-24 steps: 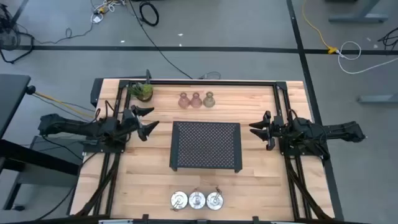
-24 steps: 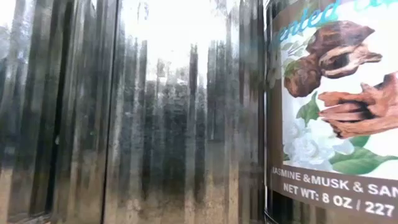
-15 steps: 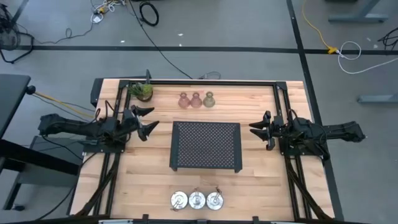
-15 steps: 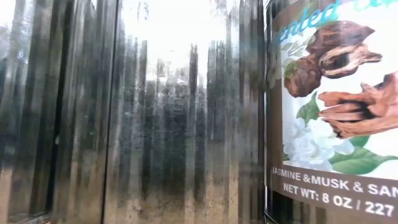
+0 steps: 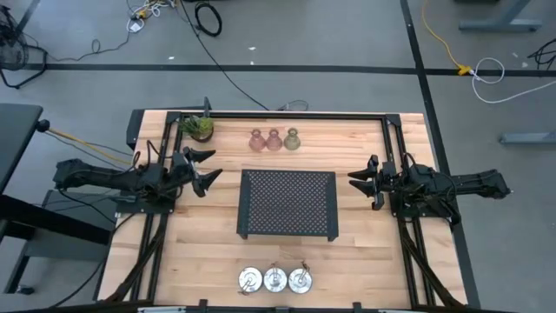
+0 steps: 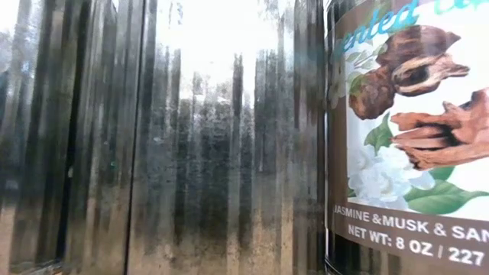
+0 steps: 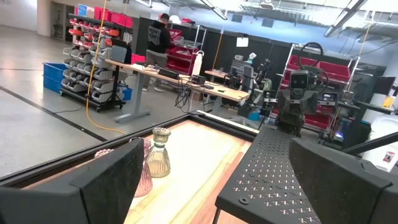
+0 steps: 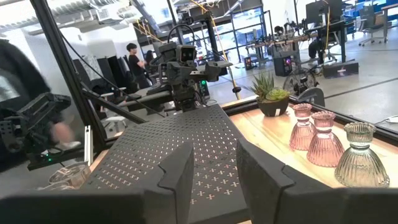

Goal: Pick & Place candle stick holders

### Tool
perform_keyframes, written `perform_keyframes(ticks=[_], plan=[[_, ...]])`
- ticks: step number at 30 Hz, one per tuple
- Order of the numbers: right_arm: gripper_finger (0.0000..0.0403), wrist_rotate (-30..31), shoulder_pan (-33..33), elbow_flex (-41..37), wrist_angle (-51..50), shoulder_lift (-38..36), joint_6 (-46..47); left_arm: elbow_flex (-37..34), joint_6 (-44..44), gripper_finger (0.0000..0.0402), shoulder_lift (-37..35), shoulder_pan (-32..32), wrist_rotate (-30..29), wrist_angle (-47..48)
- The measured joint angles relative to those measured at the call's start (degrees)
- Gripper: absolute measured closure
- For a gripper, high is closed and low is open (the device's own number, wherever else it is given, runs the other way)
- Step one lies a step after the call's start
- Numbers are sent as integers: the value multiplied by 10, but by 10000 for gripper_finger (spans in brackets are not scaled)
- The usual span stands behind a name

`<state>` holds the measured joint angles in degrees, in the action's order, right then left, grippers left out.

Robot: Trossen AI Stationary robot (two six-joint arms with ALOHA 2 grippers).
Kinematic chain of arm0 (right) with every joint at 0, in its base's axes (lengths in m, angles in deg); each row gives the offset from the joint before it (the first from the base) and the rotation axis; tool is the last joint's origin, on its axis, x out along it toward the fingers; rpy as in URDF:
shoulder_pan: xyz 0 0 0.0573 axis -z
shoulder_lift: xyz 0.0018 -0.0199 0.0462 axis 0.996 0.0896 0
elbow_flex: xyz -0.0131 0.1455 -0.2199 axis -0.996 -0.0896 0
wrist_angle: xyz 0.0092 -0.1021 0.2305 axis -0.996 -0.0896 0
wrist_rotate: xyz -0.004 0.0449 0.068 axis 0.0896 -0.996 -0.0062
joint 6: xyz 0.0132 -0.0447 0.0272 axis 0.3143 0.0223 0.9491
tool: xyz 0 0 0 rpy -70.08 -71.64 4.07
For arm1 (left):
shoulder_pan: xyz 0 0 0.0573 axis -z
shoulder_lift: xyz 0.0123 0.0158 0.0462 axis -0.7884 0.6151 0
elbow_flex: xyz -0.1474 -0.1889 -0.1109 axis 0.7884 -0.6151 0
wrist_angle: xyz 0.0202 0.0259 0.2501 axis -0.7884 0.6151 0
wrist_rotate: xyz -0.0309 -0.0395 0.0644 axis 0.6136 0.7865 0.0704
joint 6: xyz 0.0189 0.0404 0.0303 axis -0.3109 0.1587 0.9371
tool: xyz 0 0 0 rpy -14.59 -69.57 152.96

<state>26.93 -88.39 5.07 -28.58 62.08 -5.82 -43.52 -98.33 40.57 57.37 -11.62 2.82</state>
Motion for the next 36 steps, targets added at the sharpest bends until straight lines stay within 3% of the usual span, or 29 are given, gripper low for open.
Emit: perform_keyframes(ticks=[36], plan=[[279,0,0,0,0,0,0,0,-25,3,0,0,-15,-6]])
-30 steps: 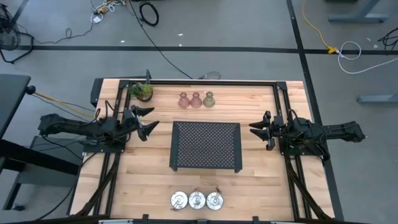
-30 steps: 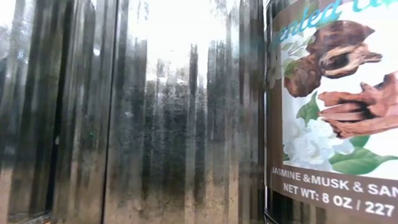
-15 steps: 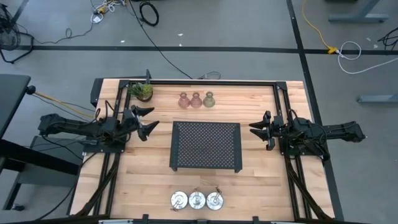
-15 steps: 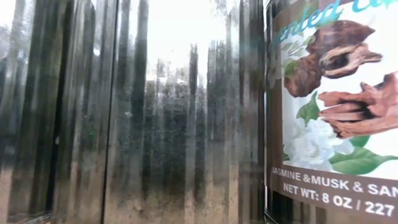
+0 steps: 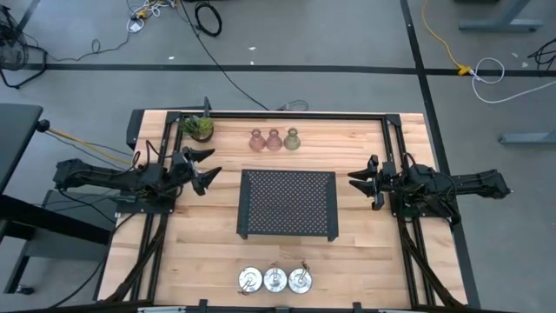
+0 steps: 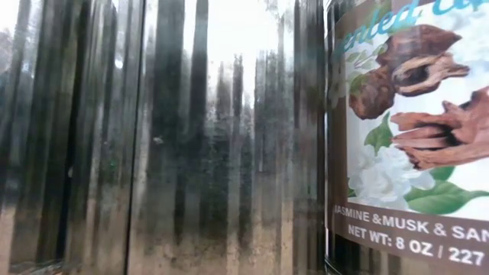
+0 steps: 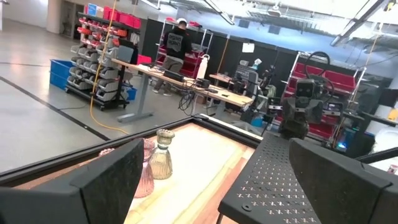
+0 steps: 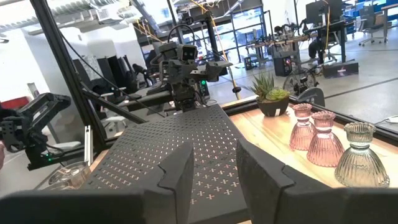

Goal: Pick & Place candle stick holders
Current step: Put the green glass candle holder on the shelf

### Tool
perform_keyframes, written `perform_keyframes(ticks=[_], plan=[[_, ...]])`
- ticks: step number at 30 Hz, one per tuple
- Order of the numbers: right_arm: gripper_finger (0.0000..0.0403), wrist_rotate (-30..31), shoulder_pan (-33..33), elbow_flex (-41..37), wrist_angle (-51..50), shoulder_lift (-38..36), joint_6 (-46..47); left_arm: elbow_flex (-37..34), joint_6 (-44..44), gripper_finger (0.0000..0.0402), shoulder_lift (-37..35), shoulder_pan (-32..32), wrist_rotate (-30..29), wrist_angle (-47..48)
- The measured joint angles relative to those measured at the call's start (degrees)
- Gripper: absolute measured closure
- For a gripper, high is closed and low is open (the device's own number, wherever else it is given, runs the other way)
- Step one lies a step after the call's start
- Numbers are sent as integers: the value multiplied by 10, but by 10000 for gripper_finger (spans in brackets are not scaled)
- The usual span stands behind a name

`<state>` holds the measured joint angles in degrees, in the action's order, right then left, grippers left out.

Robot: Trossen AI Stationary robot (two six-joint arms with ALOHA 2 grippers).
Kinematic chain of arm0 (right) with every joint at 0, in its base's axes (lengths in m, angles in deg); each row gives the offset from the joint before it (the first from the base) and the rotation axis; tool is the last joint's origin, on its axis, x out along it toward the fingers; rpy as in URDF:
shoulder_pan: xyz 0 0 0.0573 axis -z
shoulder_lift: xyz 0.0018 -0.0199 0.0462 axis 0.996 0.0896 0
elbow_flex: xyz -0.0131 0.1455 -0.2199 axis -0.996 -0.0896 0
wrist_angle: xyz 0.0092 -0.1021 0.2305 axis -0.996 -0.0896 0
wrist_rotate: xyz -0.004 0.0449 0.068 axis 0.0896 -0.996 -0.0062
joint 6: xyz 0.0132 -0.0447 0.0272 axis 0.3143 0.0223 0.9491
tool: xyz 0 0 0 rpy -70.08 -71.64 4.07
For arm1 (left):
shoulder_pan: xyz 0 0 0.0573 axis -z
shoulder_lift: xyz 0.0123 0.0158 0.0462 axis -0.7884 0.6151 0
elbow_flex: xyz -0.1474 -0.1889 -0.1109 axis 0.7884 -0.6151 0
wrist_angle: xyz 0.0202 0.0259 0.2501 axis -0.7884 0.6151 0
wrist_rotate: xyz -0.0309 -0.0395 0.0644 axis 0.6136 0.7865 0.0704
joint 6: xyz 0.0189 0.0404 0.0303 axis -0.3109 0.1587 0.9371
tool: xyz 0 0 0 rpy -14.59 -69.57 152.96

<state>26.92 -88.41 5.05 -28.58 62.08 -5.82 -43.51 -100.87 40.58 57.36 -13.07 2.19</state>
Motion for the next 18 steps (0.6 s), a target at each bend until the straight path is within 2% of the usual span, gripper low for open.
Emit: perform_keyframes(ticks=[7,11,18], plan=[[279,2,0,0,2,0,0,0,-6,3,0,0,5,0],[279,46,0,0,35,0,7,0,-14,3,0,0,3,-1],[279,135,0,0,173,0,88,0,-25,3,0,0,3,-2]])
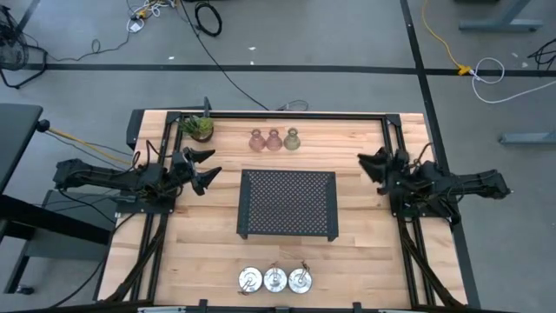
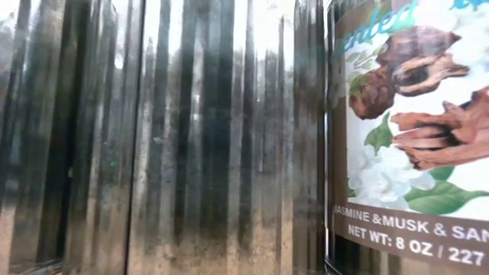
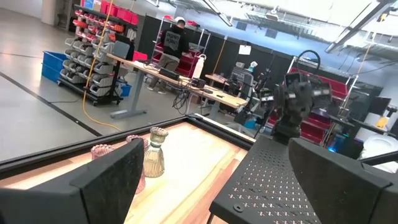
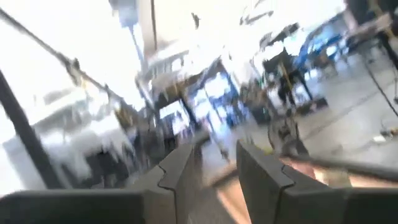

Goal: Pick & Place candle stick holders
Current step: Put the green glass candle holder on the shelf

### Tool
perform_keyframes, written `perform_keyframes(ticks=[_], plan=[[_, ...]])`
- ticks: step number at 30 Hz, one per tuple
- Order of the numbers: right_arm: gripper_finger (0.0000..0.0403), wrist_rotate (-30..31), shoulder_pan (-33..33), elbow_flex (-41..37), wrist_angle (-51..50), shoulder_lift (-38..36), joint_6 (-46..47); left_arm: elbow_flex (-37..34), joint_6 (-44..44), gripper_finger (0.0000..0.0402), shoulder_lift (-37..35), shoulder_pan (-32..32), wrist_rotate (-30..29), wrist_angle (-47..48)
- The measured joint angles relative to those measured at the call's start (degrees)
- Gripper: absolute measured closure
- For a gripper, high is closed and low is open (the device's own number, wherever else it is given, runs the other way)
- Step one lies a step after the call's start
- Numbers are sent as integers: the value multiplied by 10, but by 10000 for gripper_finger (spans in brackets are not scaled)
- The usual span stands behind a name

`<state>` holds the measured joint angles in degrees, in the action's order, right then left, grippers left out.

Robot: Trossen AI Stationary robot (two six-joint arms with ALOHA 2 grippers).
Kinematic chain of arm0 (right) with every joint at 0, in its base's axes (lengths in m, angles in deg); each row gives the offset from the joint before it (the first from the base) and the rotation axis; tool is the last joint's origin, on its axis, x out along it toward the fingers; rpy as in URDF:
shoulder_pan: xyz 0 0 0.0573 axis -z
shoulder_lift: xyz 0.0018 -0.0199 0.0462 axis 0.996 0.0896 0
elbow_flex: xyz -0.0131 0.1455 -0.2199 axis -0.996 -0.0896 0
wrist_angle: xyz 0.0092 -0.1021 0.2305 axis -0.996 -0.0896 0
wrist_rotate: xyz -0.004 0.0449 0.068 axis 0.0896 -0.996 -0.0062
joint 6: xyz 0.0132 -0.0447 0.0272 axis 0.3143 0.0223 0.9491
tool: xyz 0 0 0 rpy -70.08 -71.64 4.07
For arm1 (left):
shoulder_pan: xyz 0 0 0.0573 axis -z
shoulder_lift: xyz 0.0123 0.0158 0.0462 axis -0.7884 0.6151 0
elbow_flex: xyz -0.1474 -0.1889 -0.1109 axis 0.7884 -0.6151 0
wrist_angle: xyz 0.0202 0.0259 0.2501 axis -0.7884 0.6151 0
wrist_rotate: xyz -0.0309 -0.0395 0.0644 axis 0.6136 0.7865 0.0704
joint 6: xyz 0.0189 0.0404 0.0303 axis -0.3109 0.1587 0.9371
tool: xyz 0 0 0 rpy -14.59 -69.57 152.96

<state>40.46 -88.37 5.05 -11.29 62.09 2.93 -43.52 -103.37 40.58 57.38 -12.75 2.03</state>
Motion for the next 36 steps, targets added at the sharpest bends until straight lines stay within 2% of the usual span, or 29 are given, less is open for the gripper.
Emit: perform_keyframes(ticks=[8,10,13,16,18,20,22,26,28,32,36], plan=[[279,14,0,0,126,0,3,0,0,3,0,0,-5,0],[279,42,2,5,129,0,1,0,0,3,0,0,-5,-1],[279,94,17,37,55,14,-11,0,0,3,0,0,-6,-2],[279,76,54,99,-126,53,13,0,4,3,0,0,-14,-2],[279,53,86,140,-237,92,51,0,9,3,0,0,-27,-1],[279,25,119,163,-276,134,84,0,24,3,0,0,-35,-1],[279,-4,147,172,-249,183,91,0,47,3,0,0,-39,-1],[273,-22,200,180,-167,310,95,0,80,3,0,0,-41,0],[261,-58,226,186,-146,383,113,0,85,3,0,0,-41,0],[222,-146,260,225,-112,527,123,0,85,3,0,0,-48,0],[172,-179,271,301,-109,636,95,0,87,3,0,0,-51,0]])
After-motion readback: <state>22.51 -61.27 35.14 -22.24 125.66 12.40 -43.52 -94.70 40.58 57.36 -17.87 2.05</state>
